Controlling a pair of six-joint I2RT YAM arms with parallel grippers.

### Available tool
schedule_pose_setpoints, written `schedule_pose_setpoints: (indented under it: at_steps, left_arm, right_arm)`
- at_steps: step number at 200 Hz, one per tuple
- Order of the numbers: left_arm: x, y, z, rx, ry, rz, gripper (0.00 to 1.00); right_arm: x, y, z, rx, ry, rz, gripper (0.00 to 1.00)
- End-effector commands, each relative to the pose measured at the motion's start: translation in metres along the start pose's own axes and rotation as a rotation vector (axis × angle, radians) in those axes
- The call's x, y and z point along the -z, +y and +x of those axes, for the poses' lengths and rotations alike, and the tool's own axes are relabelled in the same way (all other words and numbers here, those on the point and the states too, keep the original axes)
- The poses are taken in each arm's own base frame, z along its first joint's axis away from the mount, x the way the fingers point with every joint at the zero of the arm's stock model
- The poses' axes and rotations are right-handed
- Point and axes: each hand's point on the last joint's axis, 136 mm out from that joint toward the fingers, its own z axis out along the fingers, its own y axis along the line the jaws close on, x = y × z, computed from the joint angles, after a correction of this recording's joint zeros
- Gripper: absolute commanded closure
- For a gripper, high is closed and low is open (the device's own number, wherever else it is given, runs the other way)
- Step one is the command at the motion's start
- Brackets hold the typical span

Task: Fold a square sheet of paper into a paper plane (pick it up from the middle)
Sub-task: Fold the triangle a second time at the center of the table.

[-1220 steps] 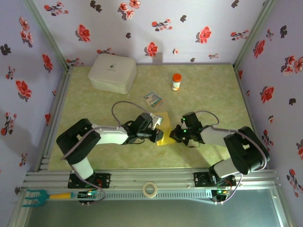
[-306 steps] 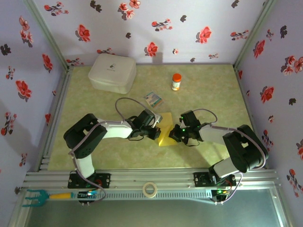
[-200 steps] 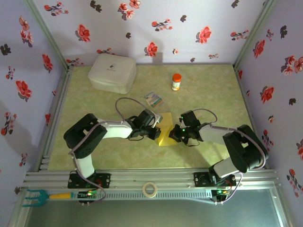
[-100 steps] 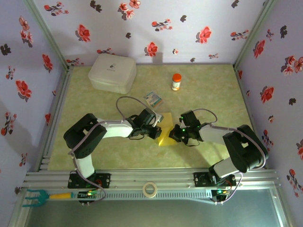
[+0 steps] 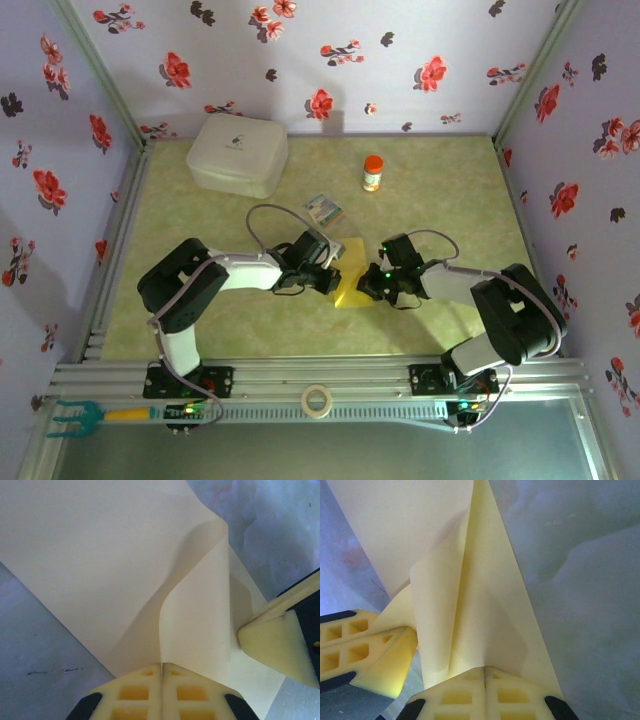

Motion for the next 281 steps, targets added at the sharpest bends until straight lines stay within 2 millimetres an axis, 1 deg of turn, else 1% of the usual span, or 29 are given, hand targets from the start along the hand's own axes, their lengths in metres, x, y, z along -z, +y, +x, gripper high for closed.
schedule_pose_setpoints:
  at_steps: [1, 19, 44, 72, 112, 135, 196, 215, 244, 281]
  left_arm:
    - [-0.001, 0.008, 0.006, 0.003, 0.025, -0.029, 1.0]
    - [0.003, 0.009, 0.002, 0.008, 0.003, -0.033, 1.0]
    - [0.006, 0.003, -0.005, 0.0, -0.016, -0.015, 1.0]
    - [0.007, -0.001, -0.011, -0.008, -0.035, 0.003, 1.0]
    - [0.006, -0.001, -0.009, -0.009, -0.033, 0.009, 1.0]
    - [0.002, -0.002, -0.007, -0.008, -0.016, 0.018, 1.0]
    - [0.005, -0.011, -0.018, -0.023, -0.045, 0.045, 1.0]
    - [0.004, -0.007, -0.018, -0.02, -0.033, 0.026, 1.0]
    - [-0.002, 0.001, -0.01, -0.005, -0.005, 0.002, 1.0]
    - [-0.001, 0.004, -0.011, -0.004, -0.012, -0.014, 1.0]
  right_arm:
    - [0.001, -0.017, 0.002, -0.017, 0.0, 0.072, 0.99]
    - [0.001, -0.017, 0.002, -0.017, 0.0, 0.072, 0.99]
    - [0.003, -0.016, 0.001, -0.014, -0.009, 0.071, 0.99]
    - [0.003, -0.02, 0.001, -0.02, -0.014, 0.072, 0.99]
    - [0.004, -0.018, 0.001, -0.017, -0.015, 0.068, 0.99]
    - [0.004, -0.019, 0.002, -0.019, -0.012, 0.066, 0.99]
    - [0.003, -0.02, 0.002, -0.022, -0.009, 0.067, 0.99]
    - [0.004, -0.018, 0.002, -0.019, -0.013, 0.064, 0.98]
    - [0.004, -0.019, 0.002, -0.02, -0.011, 0.067, 0.98]
    - [0.004, -0.018, 0.002, -0.018, -0.011, 0.065, 0.98]
